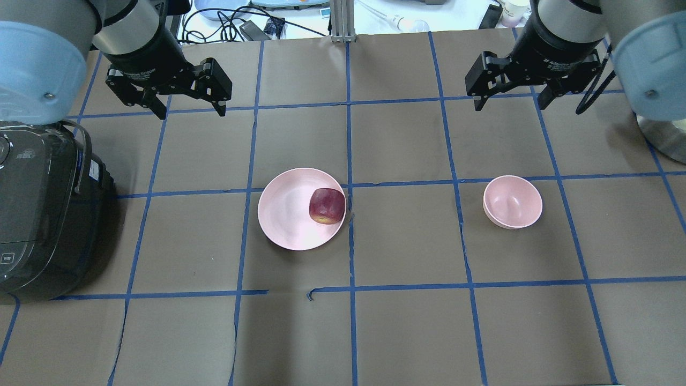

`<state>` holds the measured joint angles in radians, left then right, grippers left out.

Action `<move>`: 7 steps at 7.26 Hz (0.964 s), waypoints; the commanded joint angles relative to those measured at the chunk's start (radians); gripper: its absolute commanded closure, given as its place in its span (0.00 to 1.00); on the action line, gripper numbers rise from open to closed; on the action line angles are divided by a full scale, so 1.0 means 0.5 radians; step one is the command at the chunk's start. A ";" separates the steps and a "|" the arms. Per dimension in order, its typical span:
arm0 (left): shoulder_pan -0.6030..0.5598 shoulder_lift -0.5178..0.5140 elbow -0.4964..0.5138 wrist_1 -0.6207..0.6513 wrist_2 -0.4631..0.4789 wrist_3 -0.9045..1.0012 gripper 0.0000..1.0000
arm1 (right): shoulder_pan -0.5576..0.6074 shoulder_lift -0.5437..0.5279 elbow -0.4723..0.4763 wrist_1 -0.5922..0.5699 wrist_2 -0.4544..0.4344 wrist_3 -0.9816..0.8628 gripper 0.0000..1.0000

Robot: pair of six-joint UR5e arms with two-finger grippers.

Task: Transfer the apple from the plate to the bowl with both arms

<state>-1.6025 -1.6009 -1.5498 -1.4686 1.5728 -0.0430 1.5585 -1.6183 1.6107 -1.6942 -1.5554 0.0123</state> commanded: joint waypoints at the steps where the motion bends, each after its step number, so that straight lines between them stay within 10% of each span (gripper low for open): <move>1: -0.001 -0.001 -0.002 0.001 -0.001 0.000 0.00 | 0.000 0.000 0.000 0.001 0.000 0.000 0.00; 7: -0.001 -0.001 -0.002 0.032 -0.007 0.000 0.00 | -0.003 0.000 0.000 0.001 0.000 0.000 0.00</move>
